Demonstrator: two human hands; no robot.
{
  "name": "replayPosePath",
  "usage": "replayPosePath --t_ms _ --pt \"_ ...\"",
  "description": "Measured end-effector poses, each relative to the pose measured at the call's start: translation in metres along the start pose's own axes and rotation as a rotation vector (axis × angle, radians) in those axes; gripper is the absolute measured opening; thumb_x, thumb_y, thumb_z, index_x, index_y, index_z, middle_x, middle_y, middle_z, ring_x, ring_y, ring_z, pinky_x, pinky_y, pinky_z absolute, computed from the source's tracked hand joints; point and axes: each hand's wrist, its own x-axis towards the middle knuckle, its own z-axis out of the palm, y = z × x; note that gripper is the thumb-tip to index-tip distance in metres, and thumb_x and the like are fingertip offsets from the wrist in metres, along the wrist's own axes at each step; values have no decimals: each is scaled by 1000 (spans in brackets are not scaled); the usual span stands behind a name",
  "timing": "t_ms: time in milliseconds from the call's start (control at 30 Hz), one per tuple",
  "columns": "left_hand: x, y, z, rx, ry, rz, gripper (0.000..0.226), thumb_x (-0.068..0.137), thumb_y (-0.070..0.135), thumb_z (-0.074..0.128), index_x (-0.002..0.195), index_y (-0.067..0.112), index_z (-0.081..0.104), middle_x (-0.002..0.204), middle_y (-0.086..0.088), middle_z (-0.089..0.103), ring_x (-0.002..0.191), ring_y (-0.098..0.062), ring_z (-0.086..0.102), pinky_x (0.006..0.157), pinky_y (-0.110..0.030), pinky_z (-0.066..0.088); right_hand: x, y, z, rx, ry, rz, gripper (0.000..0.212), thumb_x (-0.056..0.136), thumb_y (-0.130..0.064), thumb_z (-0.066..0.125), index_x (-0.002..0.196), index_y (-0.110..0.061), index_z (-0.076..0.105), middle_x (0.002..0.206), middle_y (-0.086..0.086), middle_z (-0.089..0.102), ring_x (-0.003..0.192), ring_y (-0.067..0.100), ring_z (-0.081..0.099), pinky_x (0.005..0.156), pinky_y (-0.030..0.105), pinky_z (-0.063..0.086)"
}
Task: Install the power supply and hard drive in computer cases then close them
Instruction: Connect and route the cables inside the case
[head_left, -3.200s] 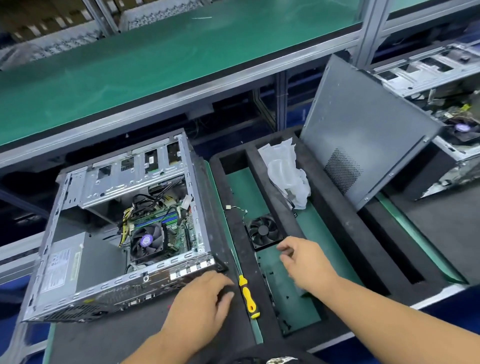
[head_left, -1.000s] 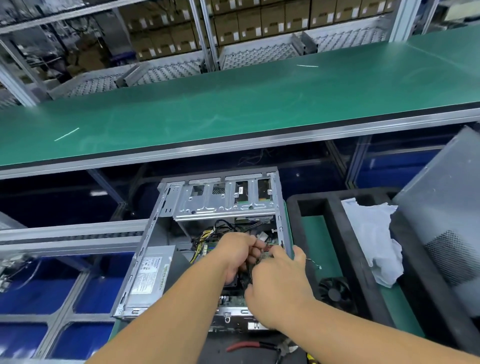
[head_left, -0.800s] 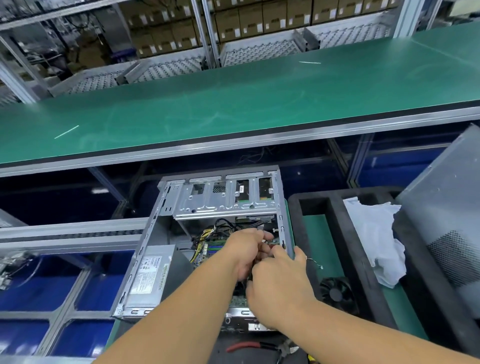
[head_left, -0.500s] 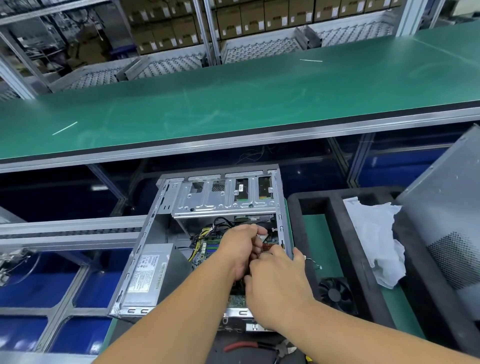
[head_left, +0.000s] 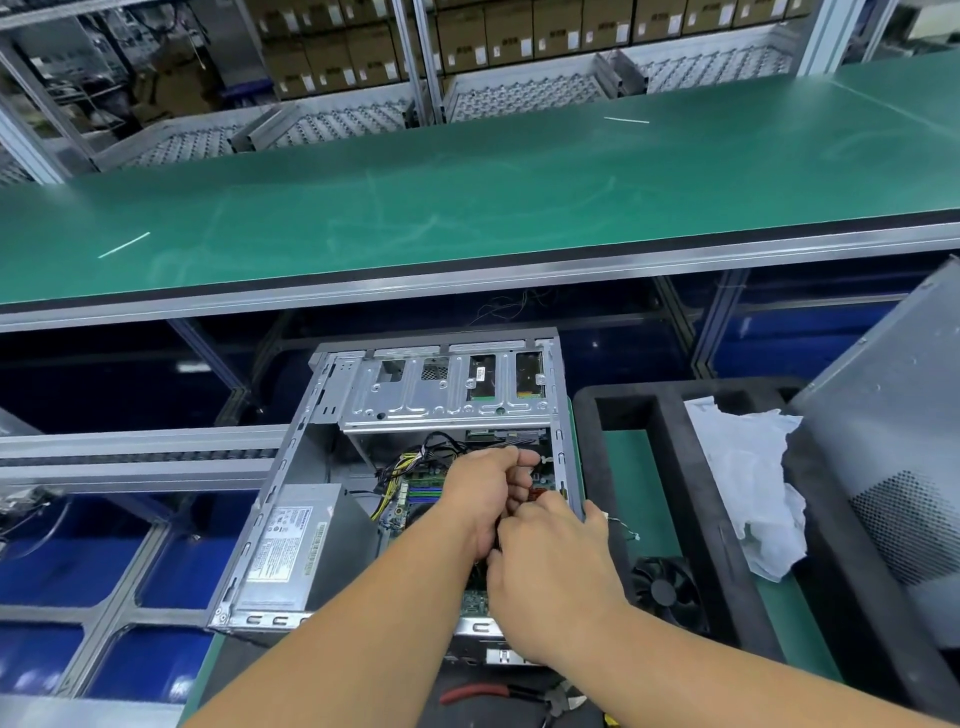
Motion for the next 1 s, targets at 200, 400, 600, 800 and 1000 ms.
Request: replayPosePath --t_ms 200,400,600,800,1000 --pt "2 0 1 -102 -68 -25 32 108 18 46 102 1 72 67 -5 66 53 -11 52 56 -24 40 0 0 2 2 6 10 29 88 -43 42 100 -29 65 109 -10 59 117 17 43 111 54 25" --pt "-1 1 2 23 -26 49 31 108 20 48 96 5 72 65 -4 68 49 -11 50 44 -20 39 -2 2 4 70 41 28 21 95 -42 50 102 -30 66 109 -14 60 123 10 42 117 51 26" --pt "-3 7 -10 -33 -147 -48 37 106 24 44 98 3 74 70 -9 68 54 -15 51 57 -27 39 2 6 5 154 87 29 21 100 -41 56 81 -32 57 101 -16 57 116 9 42 112 46 31" --pt "-16 17 -63 845 -176 253 18 86 16 59 84 24 75 72 7 72 61 -16 56 52 -27 49 21 27 -16 473 136 43 29 95 -49 65 67 -47 59 82 -16 58 98 11 43 89 40 36" --pt "-16 21 -64 1375 -157 488 32 86 43 76 114 34 65 91 9 66 82 -15 63 73 -32 51 50 32 -26 583 95 62 21 94 -50 67 74 -42 70 66 -22 66 75 6 55 99 46 48"
